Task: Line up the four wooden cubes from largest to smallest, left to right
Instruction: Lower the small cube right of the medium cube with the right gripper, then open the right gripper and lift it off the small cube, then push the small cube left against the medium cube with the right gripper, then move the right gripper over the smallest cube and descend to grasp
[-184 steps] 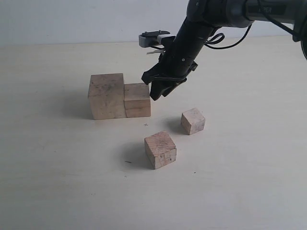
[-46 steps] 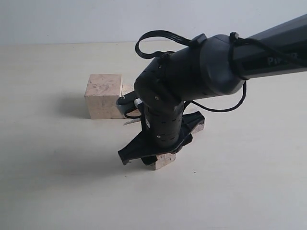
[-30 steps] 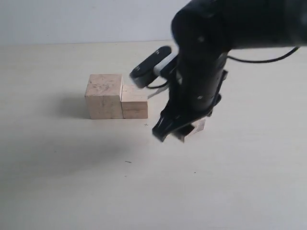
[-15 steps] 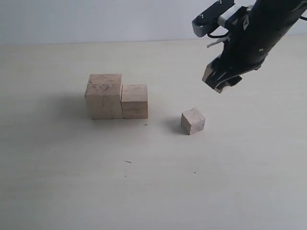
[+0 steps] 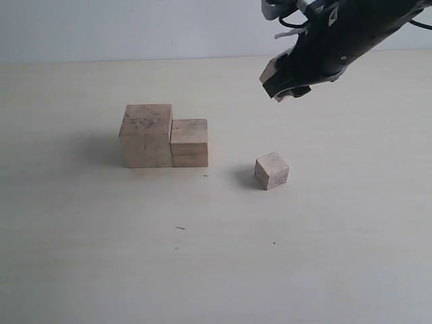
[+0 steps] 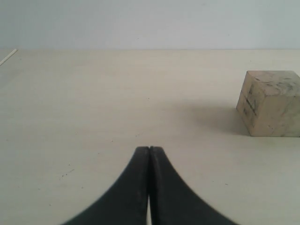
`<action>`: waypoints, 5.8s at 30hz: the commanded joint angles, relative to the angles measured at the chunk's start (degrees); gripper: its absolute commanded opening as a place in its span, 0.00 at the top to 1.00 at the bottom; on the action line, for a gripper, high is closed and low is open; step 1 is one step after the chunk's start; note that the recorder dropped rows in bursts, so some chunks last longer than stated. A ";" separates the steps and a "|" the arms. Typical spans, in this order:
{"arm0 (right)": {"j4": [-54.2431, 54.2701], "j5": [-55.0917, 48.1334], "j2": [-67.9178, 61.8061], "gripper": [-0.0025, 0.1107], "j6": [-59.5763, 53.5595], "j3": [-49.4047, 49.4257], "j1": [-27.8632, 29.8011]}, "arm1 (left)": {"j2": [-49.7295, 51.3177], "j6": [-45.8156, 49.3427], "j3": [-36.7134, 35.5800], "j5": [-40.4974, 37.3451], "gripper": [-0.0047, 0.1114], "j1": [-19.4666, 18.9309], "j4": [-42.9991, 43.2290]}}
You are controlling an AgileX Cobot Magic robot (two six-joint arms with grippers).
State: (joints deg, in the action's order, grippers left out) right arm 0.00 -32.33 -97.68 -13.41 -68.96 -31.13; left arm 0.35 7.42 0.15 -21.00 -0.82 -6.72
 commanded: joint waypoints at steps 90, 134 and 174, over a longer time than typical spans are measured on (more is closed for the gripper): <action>7.11 -14.50 -23.01 0.60 -22.10 -23.44 0.54 | -0.35 -0.28 -0.15 0.60 0.96 0.31 0.10; 16.36 -18.11 -28.34 0.60 -16.61 -23.44 0.54 | -0.35 -0.28 -0.15 0.60 0.96 0.31 0.10; 10.10 -29.02 -11.90 0.98 6.34 -14.19 0.54 | -0.35 -0.28 -0.15 0.60 0.96 0.31 0.10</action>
State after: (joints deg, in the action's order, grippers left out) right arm 10.77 -63.51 -112.06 -9.17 -88.33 -30.84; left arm 0.35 7.42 0.15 -21.00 -0.82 -6.72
